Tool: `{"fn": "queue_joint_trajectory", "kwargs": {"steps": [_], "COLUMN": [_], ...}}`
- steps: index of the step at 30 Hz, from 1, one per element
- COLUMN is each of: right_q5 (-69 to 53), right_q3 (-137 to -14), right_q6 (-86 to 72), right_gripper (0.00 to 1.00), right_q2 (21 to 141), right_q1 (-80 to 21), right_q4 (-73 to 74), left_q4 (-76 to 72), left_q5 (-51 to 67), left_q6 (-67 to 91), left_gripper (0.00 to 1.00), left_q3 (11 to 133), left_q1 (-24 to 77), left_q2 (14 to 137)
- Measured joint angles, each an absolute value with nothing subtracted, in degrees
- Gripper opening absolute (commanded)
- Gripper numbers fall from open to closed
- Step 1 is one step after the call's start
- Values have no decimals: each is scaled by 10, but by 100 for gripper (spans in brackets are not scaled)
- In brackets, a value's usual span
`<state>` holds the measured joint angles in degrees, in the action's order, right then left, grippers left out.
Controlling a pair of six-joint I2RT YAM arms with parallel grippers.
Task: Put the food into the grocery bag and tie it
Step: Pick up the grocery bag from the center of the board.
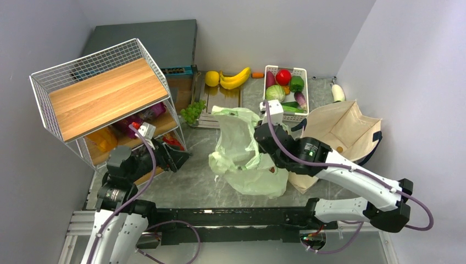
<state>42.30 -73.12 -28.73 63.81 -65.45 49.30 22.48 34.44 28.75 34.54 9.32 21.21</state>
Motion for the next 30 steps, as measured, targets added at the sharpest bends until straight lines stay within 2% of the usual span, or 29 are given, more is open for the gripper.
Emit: {"fn": "queue_joint_trajectory", "kwargs": {"steps": [6,13,24,30], "right_q5": [414,393,350,349], "right_q3": [-678,-608,-531,-529], "right_q6": [-306,-306,-299,-285], "right_gripper": [0,0,0,0], "right_q2": [632,567,435,424], "right_q1": [-543,-525,-524,-523], "right_q4": [447,425,383,375], "left_q4": [183,165,171,180], "left_q5": [304,196,82,39], "left_q6": [286,261,221,200], "left_gripper": [82,83,85,87], "left_q3": [351,408,523,596], "left_q1": [180,322,354,361], "left_q2": [288,398,560,646]}}
